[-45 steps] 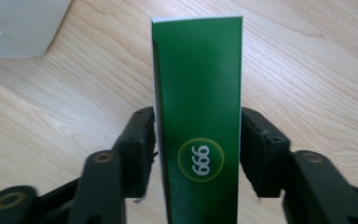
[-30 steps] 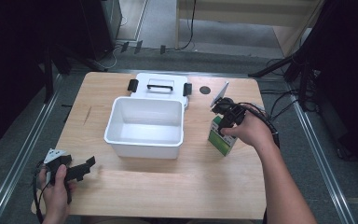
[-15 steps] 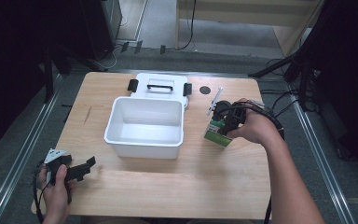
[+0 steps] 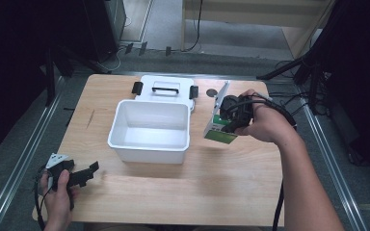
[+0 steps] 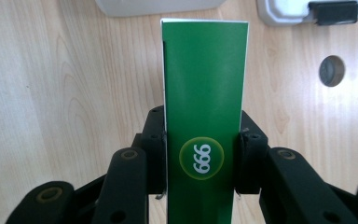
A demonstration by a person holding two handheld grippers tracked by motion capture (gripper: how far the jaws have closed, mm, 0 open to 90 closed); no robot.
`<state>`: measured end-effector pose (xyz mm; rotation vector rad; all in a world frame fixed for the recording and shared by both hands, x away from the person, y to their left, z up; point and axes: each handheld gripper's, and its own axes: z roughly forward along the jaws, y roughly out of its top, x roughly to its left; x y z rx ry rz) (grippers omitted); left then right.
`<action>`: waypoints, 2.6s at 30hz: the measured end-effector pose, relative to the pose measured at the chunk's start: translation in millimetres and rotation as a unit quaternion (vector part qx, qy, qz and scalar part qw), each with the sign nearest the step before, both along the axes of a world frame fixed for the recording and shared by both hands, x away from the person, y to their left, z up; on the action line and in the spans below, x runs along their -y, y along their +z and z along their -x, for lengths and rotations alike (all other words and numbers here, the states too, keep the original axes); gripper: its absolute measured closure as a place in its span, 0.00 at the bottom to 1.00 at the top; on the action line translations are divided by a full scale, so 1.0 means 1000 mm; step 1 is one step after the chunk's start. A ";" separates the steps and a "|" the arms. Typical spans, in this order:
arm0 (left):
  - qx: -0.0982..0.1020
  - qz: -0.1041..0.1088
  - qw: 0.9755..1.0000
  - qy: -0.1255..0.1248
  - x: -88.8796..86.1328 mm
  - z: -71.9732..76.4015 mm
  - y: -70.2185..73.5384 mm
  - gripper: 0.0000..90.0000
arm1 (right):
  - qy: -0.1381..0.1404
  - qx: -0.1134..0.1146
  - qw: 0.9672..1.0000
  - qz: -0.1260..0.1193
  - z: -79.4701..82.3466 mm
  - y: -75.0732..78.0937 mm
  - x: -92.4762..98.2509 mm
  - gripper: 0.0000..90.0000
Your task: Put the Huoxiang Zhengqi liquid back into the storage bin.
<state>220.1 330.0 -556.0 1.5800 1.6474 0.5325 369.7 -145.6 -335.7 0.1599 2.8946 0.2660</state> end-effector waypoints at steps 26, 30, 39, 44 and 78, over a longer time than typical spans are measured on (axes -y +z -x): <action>0.000 0.000 1.000 -0.002 0.000 0.000 0.000 0.01 | 0.050 0.009 0.999 0.012 0.009 0.067 -0.051 0.72; 0.000 0.001 1.000 -0.001 0.000 0.000 0.000 0.01 | 0.055 0.015 0.998 0.006 0.010 0.075 -0.065 0.72; -0.001 0.001 1.000 -0.001 0.000 0.000 0.000 0.01 | 0.062 0.016 0.998 0.004 0.011 0.081 -0.087 0.72; -0.001 0.001 1.000 -0.001 0.000 0.000 0.000 0.01 | 0.070 0.013 0.997 0.005 0.011 0.080 -0.101 0.72; -0.004 0.002 1.000 -0.004 0.000 -0.001 0.000 0.01 | 0.099 -0.006 0.995 0.018 -0.006 0.032 -0.145 0.71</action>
